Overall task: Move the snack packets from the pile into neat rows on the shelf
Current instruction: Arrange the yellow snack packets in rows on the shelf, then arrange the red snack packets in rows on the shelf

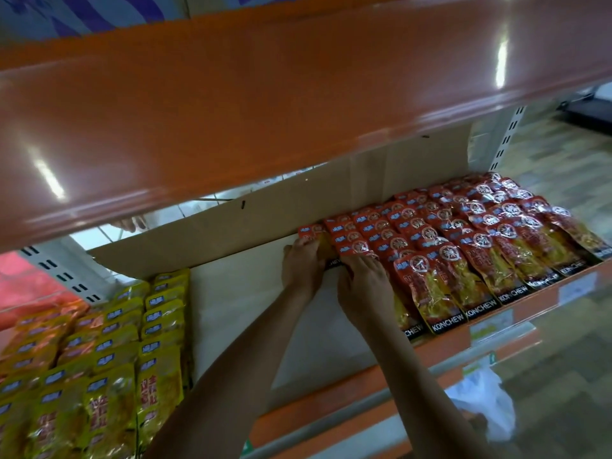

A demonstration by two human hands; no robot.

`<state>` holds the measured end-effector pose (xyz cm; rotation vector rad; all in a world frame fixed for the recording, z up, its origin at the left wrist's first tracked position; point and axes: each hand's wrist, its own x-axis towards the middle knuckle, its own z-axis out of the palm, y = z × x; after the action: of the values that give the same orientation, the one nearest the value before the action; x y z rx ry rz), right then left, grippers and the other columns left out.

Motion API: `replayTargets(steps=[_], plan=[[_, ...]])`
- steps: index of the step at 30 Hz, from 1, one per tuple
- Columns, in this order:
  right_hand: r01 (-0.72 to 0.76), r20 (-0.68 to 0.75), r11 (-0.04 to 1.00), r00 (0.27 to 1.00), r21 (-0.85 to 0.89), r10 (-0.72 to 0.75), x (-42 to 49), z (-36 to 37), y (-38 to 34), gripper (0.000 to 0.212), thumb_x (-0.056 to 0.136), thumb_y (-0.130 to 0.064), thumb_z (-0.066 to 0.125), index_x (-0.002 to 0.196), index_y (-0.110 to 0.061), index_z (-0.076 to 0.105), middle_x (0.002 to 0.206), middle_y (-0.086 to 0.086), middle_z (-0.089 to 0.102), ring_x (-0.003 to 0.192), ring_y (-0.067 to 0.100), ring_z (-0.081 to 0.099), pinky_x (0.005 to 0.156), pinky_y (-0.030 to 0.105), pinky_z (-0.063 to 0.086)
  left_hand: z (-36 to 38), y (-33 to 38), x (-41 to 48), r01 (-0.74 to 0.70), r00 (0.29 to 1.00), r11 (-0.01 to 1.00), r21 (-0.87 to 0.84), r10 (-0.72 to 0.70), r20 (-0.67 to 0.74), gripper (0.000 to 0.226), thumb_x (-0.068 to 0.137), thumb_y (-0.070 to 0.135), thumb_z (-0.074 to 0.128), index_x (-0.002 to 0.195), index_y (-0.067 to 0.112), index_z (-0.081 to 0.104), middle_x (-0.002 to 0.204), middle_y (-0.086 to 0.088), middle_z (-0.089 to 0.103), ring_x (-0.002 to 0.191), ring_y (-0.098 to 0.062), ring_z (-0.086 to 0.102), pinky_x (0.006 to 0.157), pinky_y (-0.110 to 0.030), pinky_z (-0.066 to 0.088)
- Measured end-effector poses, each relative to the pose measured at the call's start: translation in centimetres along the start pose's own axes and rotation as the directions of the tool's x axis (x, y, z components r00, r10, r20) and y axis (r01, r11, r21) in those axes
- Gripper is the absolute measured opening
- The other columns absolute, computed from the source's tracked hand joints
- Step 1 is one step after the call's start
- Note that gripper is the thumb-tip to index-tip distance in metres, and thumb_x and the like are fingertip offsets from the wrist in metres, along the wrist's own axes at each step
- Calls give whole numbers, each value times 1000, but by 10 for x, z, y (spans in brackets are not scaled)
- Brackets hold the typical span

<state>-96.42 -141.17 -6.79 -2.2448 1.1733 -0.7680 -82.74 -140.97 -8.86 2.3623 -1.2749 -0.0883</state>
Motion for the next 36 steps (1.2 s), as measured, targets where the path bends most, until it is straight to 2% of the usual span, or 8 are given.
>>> replayTargets(steps=[6, 10, 13, 18, 25, 29, 33, 36], plan=[[33, -22, 999, 999, 2, -33, -2, 2, 2, 30, 87, -6, 50, 114, -9, 63, 114, 5, 64, 111, 22, 53, 95, 30, 37, -4, 4, 0, 39, 999, 999, -14, -39, 12, 26, 91, 30, 56, 111, 15, 62, 125, -9, 57, 107, -32, 49, 86, -37, 41], [92, -42, 996, 995, 9, -91, -4, 5, -1, 29, 86, -5, 49, 111, -8, 64, 108, 6, 65, 105, 22, 56, 89, 29, 42, -12, 4, -10, 103, 994, 991, -80, -101, 37, 43, 94, 38, 51, 131, 16, 48, 136, -12, 46, 121, -33, 40, 95, -41, 39], [140, -21, 990, 990, 12, -139, -6, 12, -10, 25, 86, -3, 49, 105, -11, 64, 103, 3, 65, 99, 19, 57, 86, 27, 43, -24, -1, -26, 86, 996, 993, -77, -85, 13, 38, 94, 36, 49, 129, 20, 49, 134, -10, 49, 121, -30, 40, 96, -41, 40], [159, 27, 987, 987, 31, -160, -18, 29, -42, 36, 85, -1, 59, 120, -6, 62, 123, 9, 62, 120, 25, 53, 101, 31, 38, -59, -33, -59, 20, 999, 1000, 2, -20, -38, 45, 96, 30, 49, 139, 16, 44, 141, -7, 45, 131, -25, 34, 105, -37, 37], [315, 141, 945, 935, 87, -325, -46, 70, -124, 40, 87, -4, 58, 126, -6, 58, 130, 9, 59, 126, 25, 47, 108, 29, 31, -129, -111, -114, 56, 969, 995, 84, -34, -243, 35, 86, 21, 62, 119, 10, 64, 120, -12, 60, 116, -32, 49, 98, -42, 44], [379, 187, 906, 892, 189, -412, -72, 104, -184, 36, 75, 0, 61, 110, -2, 65, 109, 19, 66, 107, 39, 57, 93, 39, 44, -167, -176, -154, 153, 932, 982, 108, -107, -346, 34, 70, 22, 59, 98, 8, 71, 98, -15, 67, 92, -40, 61, 81, -45, 55], [454, 265, 870, 830, 190, -491, -104, 142, -249, 42, 71, -3, 62, 113, -4, 63, 109, 19, 64, 108, 38, 56, 90, 38, 46, -206, -242, -193, 255, 900, 955, 154, -176, -399, 37, 77, 31, 51, 99, 9, 70, 97, -15, 67, 90, -40, 62, 77, -43, 54], [495, 293, 843, 791, 210, -537, -130, 178, -296, 45, 75, -5, 65, 120, -5, 61, 116, 19, 61, 114, 37, 52, 97, 38, 42, -233, -293, -217, 355, 869, 929, 106, -285, -405, 40, 79, 35, 50, 106, 12, 70, 106, -13, 67, 102, -39, 57, 86, -45, 51]])
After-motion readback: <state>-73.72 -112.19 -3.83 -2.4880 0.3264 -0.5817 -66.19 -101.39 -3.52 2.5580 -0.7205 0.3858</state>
